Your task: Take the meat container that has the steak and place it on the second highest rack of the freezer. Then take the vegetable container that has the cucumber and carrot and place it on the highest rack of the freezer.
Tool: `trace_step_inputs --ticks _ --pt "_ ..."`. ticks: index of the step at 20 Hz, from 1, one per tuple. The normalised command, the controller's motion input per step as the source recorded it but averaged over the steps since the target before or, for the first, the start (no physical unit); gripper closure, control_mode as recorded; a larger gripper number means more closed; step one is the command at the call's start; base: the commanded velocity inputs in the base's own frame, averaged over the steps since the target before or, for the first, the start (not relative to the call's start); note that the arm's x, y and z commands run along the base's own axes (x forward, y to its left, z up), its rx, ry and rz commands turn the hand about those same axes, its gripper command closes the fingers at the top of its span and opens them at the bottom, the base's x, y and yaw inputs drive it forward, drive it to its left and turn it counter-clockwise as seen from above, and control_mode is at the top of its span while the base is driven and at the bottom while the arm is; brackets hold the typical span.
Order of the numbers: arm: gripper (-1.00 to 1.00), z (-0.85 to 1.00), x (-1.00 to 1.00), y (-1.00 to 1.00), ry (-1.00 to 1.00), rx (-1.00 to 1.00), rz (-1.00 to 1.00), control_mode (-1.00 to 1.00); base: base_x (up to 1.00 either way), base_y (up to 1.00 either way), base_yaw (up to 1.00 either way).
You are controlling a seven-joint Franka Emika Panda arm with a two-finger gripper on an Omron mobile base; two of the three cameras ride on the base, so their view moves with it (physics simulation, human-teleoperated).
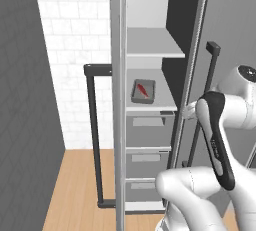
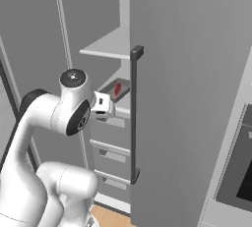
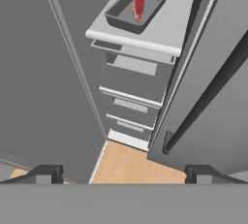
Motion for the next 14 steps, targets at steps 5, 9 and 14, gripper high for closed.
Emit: trace_step_inputs --ticks 5,9,14 --pt "-1.0 0.0 -0.58 0.26 0.0 0.0 0.01 -1.0 0.0 0.0 0.0" --pt "-1.0 0.09 -0.11 0.26 0.03 -0.05 -0.02 -1.0 0.0 0.0 0.0" --pt "-1.0 0.07 0.0 0.03 0.01 -0.02 -0.02 -1.0 0.0 0.0 0.0"
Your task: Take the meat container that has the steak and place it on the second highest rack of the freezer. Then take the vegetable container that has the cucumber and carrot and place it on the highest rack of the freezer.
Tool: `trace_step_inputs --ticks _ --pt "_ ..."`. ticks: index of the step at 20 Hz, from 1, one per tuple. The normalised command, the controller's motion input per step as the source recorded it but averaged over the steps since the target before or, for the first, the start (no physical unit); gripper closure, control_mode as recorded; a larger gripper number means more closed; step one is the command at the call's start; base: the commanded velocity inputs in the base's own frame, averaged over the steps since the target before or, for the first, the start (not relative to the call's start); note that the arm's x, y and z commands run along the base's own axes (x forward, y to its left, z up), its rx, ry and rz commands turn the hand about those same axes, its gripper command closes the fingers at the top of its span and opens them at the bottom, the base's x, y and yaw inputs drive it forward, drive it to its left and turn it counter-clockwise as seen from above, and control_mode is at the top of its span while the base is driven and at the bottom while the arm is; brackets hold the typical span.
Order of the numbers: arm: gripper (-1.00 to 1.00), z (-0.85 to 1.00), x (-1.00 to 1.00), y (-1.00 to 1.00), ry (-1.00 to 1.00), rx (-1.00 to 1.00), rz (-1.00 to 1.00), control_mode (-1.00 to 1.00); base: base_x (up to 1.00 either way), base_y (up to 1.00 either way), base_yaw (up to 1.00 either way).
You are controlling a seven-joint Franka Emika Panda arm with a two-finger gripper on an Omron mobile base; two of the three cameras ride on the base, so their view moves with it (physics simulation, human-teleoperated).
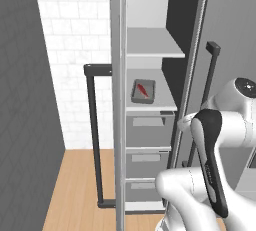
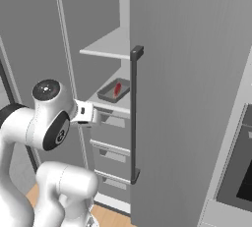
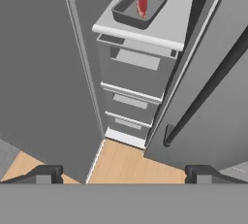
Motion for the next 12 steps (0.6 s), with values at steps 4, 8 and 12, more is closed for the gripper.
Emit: trace_step_inputs --ticks 4,8,12 --pt "-1.0 0.0 0.0 0.0 0.0 0.0 0.0 -1.0 0.0 0.0 0.0" --pt "-1.0 0.0 0.0 0.0 0.0 0.0 0.0 -1.0 0.0 0.0 0.0" --pt "-1.0 0.0 0.0 0.0 0.0 0.0 0.0 1.0 -0.35 -0.21 -0.04"
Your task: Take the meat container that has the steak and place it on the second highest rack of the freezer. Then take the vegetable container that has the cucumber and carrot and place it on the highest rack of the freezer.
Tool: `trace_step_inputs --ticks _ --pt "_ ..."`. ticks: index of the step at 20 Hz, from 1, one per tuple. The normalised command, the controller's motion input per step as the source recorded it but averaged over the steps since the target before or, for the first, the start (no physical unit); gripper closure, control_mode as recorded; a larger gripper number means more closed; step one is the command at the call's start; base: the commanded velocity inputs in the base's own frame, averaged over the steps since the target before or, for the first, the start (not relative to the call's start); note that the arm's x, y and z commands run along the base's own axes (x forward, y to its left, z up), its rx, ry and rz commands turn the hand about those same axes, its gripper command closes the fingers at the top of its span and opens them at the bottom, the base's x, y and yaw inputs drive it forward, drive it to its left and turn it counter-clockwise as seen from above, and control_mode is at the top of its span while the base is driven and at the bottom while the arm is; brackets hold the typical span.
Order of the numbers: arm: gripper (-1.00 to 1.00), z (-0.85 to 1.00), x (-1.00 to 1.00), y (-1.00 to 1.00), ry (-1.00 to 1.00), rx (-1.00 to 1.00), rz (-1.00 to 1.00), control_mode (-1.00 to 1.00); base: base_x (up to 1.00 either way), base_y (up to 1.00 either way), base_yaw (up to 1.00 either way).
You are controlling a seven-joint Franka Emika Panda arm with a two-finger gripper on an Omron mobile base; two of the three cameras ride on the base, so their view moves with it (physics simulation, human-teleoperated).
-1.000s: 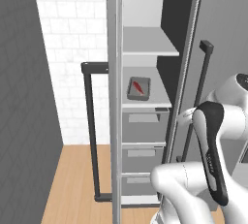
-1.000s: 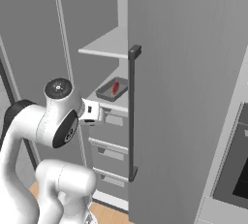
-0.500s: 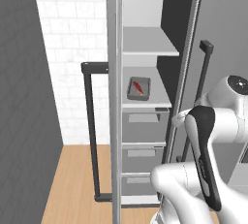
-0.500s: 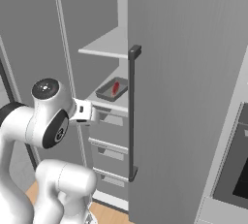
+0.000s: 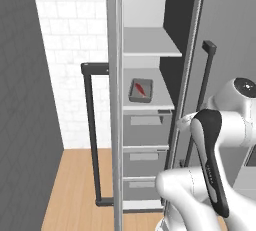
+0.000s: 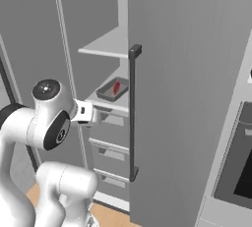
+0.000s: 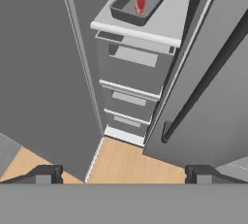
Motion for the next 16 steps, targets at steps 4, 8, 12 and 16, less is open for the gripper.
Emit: trace_step_inputs --ticks 4,8,12,16 --pt "-1.0 0.0 0.0 0.0 0.0 0.0 0.0 1.0 -0.99 -0.52 -0.08" --pt "-1.0 0.0 0.0 0.0 0.0 0.0 0.0 1.0 -0.83 -0.66 -0.18" --pt "-1.0 0.0 0.0 0.0 0.0 0.0 0.0 1.0 -0.47 -0.75 -0.3" --pt "-1.0 0.0 0.0 0.0 0.0 0.0 0.0 1.0 -0.08 -1.0 -0.5"
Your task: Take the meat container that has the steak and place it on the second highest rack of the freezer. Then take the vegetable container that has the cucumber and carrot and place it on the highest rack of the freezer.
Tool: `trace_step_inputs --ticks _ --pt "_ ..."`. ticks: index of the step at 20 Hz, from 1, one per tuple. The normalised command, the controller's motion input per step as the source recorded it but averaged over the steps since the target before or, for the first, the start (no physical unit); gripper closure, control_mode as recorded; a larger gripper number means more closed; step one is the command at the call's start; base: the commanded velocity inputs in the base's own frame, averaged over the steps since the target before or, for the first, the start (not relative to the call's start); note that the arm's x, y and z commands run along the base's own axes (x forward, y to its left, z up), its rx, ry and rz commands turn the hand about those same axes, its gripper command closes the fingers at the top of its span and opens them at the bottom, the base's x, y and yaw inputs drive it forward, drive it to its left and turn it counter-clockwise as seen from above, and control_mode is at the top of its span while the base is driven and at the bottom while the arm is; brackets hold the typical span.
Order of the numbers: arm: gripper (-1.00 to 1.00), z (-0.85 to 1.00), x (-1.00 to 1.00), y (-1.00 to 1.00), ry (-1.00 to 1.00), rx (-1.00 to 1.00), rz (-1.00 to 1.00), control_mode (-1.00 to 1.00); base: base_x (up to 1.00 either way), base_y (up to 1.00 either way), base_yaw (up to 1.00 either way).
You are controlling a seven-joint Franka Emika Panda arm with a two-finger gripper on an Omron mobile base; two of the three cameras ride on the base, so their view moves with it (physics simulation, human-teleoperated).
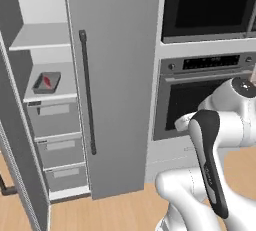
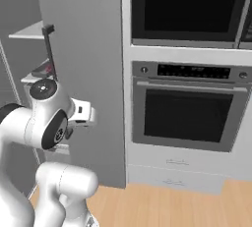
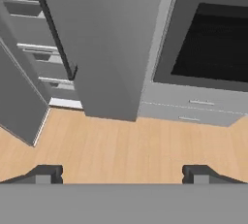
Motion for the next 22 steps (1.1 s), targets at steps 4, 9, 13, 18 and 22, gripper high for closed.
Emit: trace_step_inputs --ticks 4,9,13,18,22 --pt "-1.0 0.0 0.0 0.0 0.0 0.0 0.0 1.0 0.0 -1.0 -0.61" --pt "-1.0 0.0 0.0 0.0 0.0 0.0 0.0 1.0 0.1 -0.98 -0.58" --pt "-1.0 0.0 0.0 0.0 0.0 0.0 0.0 1.0 0.2 -1.0 -0.47" --pt "-1.0 0.0 0.0 0.0 0.0 0.0 0.0 1.0 0.46 -1.0 -0.39" --pt "-1.0 0.0 0.0 0.0 0.0 0.0 0.0 1.0 0.88 -0.59 -0.15"
